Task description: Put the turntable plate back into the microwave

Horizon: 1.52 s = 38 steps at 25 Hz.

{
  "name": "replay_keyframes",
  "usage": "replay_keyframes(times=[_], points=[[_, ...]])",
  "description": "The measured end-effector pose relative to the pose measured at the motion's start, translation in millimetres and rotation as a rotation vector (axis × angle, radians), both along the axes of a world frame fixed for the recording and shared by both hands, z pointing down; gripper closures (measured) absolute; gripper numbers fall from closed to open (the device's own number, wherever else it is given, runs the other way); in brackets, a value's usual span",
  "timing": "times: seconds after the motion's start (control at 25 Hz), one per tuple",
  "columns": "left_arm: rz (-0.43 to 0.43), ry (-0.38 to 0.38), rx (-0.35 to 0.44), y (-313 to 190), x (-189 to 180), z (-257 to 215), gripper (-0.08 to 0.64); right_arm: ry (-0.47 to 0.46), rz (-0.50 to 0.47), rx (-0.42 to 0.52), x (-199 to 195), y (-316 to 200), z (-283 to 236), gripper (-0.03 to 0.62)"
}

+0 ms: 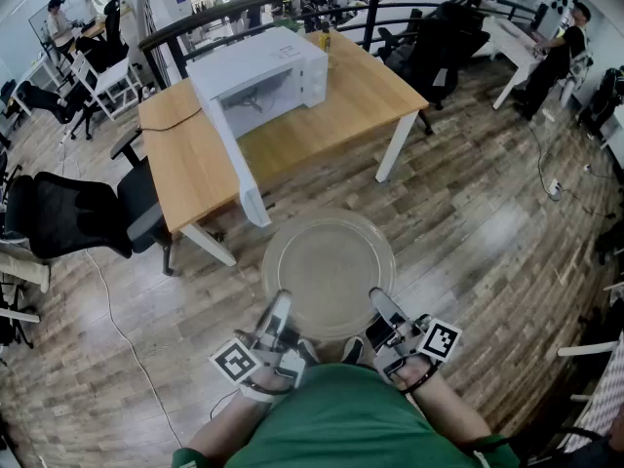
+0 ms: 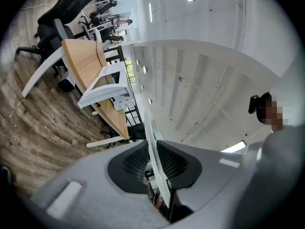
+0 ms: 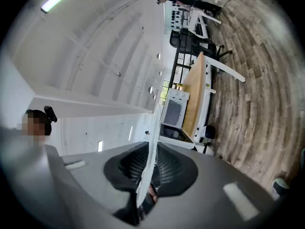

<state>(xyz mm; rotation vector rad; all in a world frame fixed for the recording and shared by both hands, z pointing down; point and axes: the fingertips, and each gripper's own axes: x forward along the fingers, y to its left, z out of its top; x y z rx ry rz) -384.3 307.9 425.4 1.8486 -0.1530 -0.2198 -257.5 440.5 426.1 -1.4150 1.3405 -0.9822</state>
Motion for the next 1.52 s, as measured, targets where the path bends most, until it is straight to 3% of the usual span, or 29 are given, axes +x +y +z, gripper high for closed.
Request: replay_keyframes(times=[0.76,1.0,1.32,1.52], points=[[0.002,0.030,0.040,-3.9,10.6,-7.6,0.497,0.008,-0.019,0.002,11.0,-5.5,-2.2,0.538],[0.001,0.009,0.021,-4.6,13.8,-1.0,0.497,0.004,-0.016,0.001,17.5,-8.4,0.0,0.538],[0.049,0.014,0.024,-20.2,21.9,5.7,0.495,0.015,0.025,-0.001,21.8,-20.3,1.9,0.540],[0.074,-0.012,0.071,-28.8,37.7,8.4,0.494,0.002,0.037,0.004,37.0,-25.8,6.1,0.541]])
